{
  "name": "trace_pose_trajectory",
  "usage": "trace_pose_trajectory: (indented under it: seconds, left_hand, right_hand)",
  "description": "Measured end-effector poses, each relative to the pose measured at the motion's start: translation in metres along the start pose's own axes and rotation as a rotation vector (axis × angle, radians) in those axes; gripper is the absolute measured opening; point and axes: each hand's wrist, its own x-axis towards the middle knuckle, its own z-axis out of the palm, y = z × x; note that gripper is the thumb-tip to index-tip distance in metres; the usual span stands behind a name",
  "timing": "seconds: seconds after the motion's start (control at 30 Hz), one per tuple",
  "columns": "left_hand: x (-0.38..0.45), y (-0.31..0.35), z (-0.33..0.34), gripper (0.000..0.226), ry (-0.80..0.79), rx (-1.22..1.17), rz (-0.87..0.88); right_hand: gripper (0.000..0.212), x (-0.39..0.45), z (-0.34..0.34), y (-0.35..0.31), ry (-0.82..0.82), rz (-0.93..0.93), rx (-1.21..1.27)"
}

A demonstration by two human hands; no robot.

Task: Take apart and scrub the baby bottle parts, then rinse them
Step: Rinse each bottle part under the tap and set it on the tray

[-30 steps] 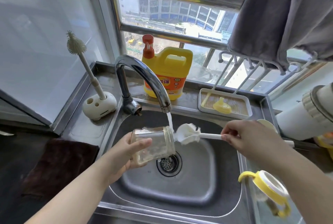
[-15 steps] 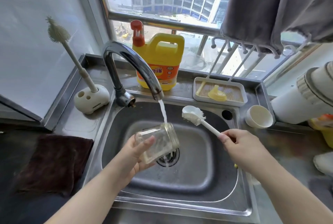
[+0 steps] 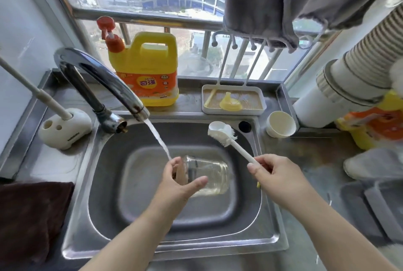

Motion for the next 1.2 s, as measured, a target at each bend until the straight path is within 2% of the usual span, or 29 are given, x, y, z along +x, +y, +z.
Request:
trace_pose_trajectory:
  seconds: [0.2,0.37,0.53,0.87,1.03,1.2]
  left_hand:
    - [-0.002,0.004,0.008,0.088,0.044,0.266,0.288]
    - [-0.004,0.0,0.007,0.096,0.059,0.305,0.424]
    - [-0.005,0.009,0.013,0.109,0.052,0.346,0.436]
    - [0.01,0.02,0.039,0.08,-0.062,0.262,0.409]
    - [0.03,0.037,0.059,0.109,-0.048,0.238,0.415]
    - [0.079,0.079,0.094,0.109,0.016,0.221,0.442]
  right_hand:
    - [0.007,0.002,-0.003,0.003,-0.001,-0.002,0.034]
    - [0.01,0.004,-0.004,-0.003,-0.004,-0.019,0.039]
    - [0.011,0.002,-0.009,-0.006,0.016,-0.028,0.078]
    - [0.011,-0.002,-0.015,0.009,0.079,0.017,0.096]
    - [0.013,0.007,-0.037,0.014,0.129,0.004,0.134]
    - [0.004,0.044,-0.079,0.023,0.211,-0.017,0.072]
